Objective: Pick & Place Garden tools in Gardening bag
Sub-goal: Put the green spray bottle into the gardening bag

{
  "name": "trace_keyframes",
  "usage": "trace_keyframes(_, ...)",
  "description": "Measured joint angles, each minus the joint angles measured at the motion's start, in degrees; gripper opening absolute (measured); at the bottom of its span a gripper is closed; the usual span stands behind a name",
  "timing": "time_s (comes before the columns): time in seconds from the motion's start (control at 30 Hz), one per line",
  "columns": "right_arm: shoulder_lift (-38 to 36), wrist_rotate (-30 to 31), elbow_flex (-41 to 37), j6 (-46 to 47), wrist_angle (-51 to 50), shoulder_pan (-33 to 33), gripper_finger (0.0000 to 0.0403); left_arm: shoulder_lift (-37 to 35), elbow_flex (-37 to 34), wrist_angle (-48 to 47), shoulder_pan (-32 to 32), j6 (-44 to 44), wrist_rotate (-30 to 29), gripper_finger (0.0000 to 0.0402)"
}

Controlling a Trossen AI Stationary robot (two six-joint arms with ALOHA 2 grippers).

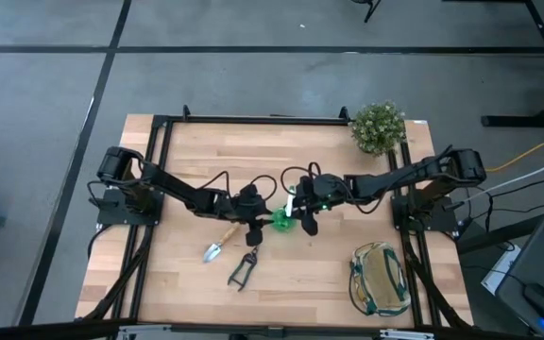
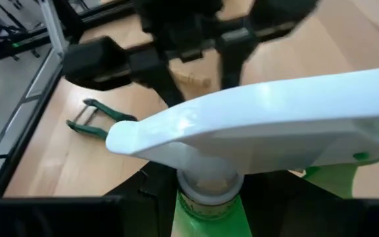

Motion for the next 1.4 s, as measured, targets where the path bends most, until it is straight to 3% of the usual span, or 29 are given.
trace_keyframes(0.5,-0.08,1.38,0.00,0.13,0.92,0.70,0.0136,-5.76,-0.02,-0.77,-0.07,7.31,2.18,0.0245)
trace_keyframes(0.8,-1.81,1.29,0.09,0.02,0.51,0.69,0.0136,-5.67,-0.09,0.99,-0.07,8.66,0.38,0.0245)
trace_keyframes(0.9,-2.19,-1.46,0.04,0.12,-0.26,0.76,0.0136,-5.68,0.37,1.64,-0.07,11.22,0.22,0.0244)
trace_keyframes(1.4,-2.22,-0.54,0.04,-0.35,-2.10,2.14,0.0136,-0.51,1.36,7.38,-0.98,12.83,5.56,0.0241)
